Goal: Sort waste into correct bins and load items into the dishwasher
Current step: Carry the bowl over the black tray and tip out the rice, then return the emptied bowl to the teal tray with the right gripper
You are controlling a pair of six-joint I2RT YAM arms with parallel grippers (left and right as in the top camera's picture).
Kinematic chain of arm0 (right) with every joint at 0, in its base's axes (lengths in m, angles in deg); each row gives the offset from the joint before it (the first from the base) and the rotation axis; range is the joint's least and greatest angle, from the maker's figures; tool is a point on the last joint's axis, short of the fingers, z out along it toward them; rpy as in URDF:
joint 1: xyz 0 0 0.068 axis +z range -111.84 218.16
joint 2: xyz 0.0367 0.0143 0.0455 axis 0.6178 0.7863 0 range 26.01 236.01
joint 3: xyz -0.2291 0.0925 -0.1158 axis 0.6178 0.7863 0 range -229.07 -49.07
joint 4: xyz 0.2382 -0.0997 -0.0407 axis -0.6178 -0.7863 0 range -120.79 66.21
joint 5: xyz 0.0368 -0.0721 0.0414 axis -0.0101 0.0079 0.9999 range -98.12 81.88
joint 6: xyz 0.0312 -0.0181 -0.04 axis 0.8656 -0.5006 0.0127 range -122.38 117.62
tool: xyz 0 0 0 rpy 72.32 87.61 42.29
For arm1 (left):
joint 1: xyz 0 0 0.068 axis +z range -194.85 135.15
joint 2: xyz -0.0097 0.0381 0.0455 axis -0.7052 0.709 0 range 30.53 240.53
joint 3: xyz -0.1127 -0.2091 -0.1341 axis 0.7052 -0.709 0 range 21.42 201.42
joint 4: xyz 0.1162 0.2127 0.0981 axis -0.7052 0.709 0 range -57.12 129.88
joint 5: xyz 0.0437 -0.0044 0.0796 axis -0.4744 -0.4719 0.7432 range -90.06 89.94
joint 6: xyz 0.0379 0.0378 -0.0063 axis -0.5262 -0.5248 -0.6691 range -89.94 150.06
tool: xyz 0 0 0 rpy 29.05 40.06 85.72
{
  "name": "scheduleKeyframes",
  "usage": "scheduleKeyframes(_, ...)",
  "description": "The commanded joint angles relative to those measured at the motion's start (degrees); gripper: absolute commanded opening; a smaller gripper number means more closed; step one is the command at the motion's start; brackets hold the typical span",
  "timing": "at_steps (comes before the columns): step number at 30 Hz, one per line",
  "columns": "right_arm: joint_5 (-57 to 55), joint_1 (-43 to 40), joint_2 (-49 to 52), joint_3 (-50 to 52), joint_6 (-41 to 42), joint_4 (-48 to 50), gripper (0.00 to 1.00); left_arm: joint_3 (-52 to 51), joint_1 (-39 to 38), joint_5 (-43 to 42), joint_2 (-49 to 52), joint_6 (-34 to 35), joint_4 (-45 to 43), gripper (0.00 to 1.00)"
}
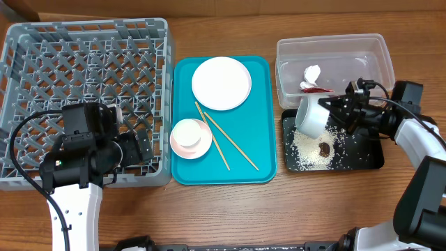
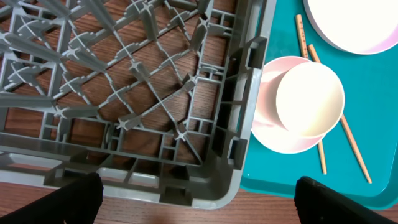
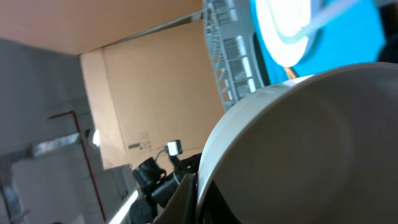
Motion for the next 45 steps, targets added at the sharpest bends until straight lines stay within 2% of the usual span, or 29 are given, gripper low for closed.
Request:
scheduleKeyframes(1, -4.8, 2.5, -0.8, -0.5, 0.5, -0.6, 0.04, 1.3, 0.4, -0.6, -0.1, -0.7, 0.0, 1.00)
scheduleKeyframes(8, -16.5, 10.7, -4.6, -5.1, -3.0, -4.6, 0.04, 1.3, 0.4, -0.6, -0.1, -0.7, 0.0, 1.00)
scheduleKeyframes(14, -39.3, 21.4, -6.9, -16.9, -13.4, -22.1, 0.04, 1.3, 0.4, -0.6, -0.1, -0.7, -0.1, 1.00)
scheduleKeyframes(17, -52.0, 28.1, -6.9, -20.8, -16.9, -27.0, 0.04, 1.3, 0.4, -0.6, -0.1, -0.7, -0.1, 1.00)
scheduleKeyframes(23, -66.4, 40.9, -6.7, -21.1, -20.9, -24.1, 0.04, 1.3, 0.4, -0.6, -0.1, -0.7, -0.1, 1.00)
scheduleKeyframes(29, -83.5, 51.1, -6.6, -20.0, -21.2, -14.4, 0.04, 1.3, 0.4, -0.6, -0.1, -0.7, 0.0, 1.00)
scheduleKeyframes(35, -85.6, 56.2, -3.6, -18.0, -22.4, -4.9, 0.04, 1.3, 0.4, -0.6, -0.1, -0.7, 0.0, 1.00)
scheduleKeyframes(45, -83.0, 57.1, 9.0, -18.0, -22.4, -4.0, 0.04, 1.3, 0.3, -0.6, -0.1, -0.7, 0.0, 1.00)
